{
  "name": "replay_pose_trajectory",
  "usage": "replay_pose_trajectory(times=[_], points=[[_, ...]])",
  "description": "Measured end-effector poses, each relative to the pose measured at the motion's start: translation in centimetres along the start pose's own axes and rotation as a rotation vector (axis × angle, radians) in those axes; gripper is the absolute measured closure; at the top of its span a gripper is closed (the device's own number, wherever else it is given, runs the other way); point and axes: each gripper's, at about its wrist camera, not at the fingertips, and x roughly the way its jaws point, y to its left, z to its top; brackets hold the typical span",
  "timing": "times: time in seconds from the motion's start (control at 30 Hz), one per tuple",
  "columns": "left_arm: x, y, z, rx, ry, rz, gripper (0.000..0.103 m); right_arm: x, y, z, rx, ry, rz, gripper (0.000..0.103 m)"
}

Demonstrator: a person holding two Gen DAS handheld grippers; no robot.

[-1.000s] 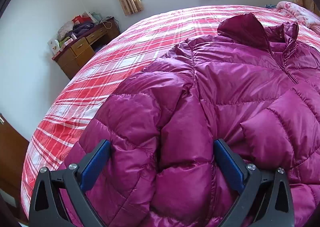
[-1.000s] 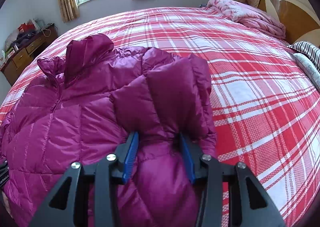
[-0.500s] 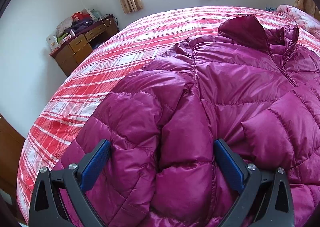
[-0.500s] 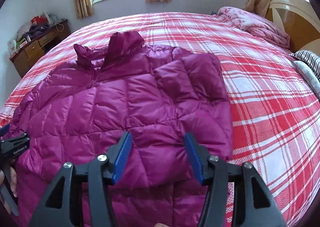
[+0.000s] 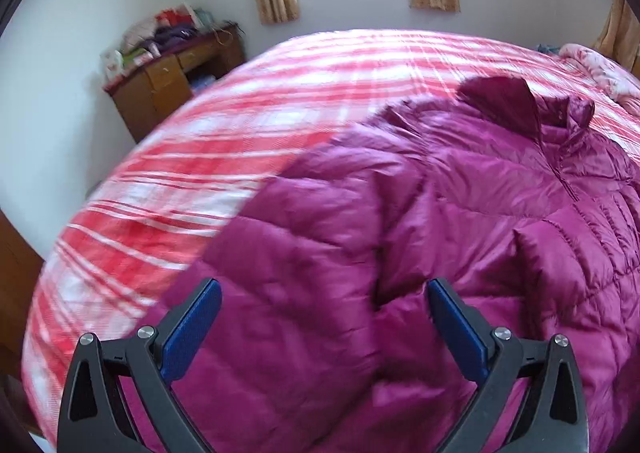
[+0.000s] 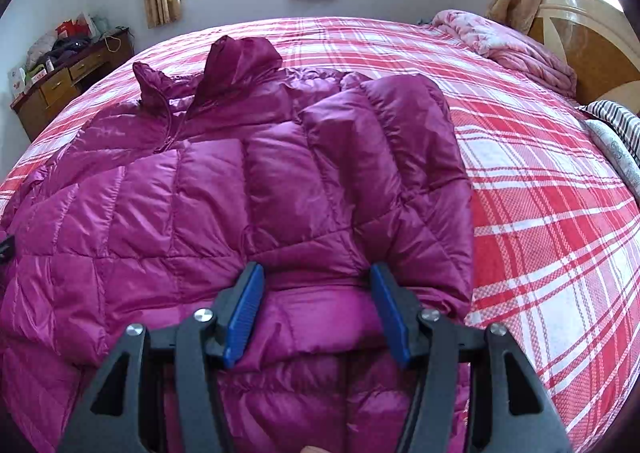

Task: Fold large clothes
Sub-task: 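Grasp the other sleeve cuff with the left gripper and lift it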

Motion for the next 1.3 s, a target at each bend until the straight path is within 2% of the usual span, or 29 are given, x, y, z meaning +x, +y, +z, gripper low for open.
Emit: replay_pose_trajectory(times=[0.1, 0.13, 0.27, 0.33, 0.4, 0.53, 0.7, 0.73, 0.8, 0.83, 0.87, 0.9, 0.97, 1.07, 1.3], points=[[-2.2, 3.8, -0.9, -0.004, -0.067, 0.077, 0.001, -0.1, 0.0, -0.1, 0.001, -0.003, 0.003, 0.042], [-2.4, 5.1, -1.3, -0.007, -0.067, 0.096, 0.001, -0.1, 0.1, -0.1, 0.002, -0.004, 0.002, 0.042], [-1.9, 11.0, -3.8, -0.041, 0.005, 0.209, 0.001, -0.1, 0.1, -0.2, 0.0, -0.007, 0.003, 0.041], [-1.4, 13.8, -5.4, -0.079, 0.051, 0.241, 0.001, -0.1, 0.1, -0.2, -0.001, -0.007, 0.002, 0.041], [-1.5, 15.9, -7.1, -0.116, 0.088, 0.232, 0.001, -0.1, 0.2, -0.2, -0.003, -0.008, -0.001, 0.041], [-1.9, 18.2, -9.7, -0.194, 0.148, 0.151, 0.001, -0.3, 0.1, -0.3, -0.004, -0.011, 0.003, 0.041], [-3.3, 18.1, -11.2, -0.247, 0.148, 0.104, 0.001, -0.4, 0.0, -0.4, -0.005, -0.014, 0.004, 0.04], [-3.6, 17.9, -11.3, -0.251, 0.146, 0.095, 0.004, -0.4, 0.0, -0.4, -0.005, -0.015, 0.004, 0.04], [-3.7, 17.1, -11.4, -0.245, 0.152, 0.06, 0.027, -0.4, 0.1, -0.4, -0.006, -0.015, 0.003, 0.04], [-3.7, 16.6, -11.4, -0.234, 0.159, 0.032, 0.045, -0.4, 0.0, -0.4, -0.006, -0.015, 0.003, 0.04], [-3.6, 16.2, -11.2, -0.223, 0.16, 0.028, 0.054, -0.5, 0.0, -0.4, -0.006, -0.015, 0.003, 0.04], [-3.6, 15.8, -11.1, -0.207, 0.152, 0.038, 0.058, -0.5, 0.0, -0.4, -0.007, -0.015, 0.004, 0.04], [-3.6, 15.5, -10.5, -0.176, 0.132, 0.051, 0.076, -0.5, 0.0, -0.4, -0.007, -0.015, 0.003, 0.04], [-3.9, 15.9, -9.2, -0.146, 0.1, 0.085, 0.084, -0.6, -0.2, -0.5, -0.005, -0.017, 0.005, 0.04], [-4.8, 18.6, -4.1, -0.128, -0.001, 0.186, 0.087, -0.7, -0.4, -0.5, 0.0, -0.02, 0.013, 0.039]])
